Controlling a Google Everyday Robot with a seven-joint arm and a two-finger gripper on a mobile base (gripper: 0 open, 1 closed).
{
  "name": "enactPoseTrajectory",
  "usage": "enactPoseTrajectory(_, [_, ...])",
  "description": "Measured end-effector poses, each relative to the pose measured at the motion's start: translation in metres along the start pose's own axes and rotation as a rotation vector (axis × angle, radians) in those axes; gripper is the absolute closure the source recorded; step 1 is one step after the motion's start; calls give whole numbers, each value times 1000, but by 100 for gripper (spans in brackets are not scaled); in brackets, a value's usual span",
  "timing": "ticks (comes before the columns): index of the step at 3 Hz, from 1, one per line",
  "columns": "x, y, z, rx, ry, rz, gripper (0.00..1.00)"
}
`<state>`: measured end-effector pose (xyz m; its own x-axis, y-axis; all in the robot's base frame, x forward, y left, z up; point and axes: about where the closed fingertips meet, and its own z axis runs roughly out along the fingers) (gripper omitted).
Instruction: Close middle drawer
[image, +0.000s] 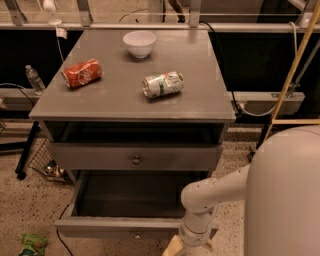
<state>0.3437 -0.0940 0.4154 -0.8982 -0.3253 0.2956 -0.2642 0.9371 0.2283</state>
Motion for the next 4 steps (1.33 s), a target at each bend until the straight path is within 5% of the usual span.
enactPoseTrajectory(2, [-8,15,21,-49,4,-26,49])
enactPoseTrajectory(4, [-25,22,20,-58,-107,-26,96])
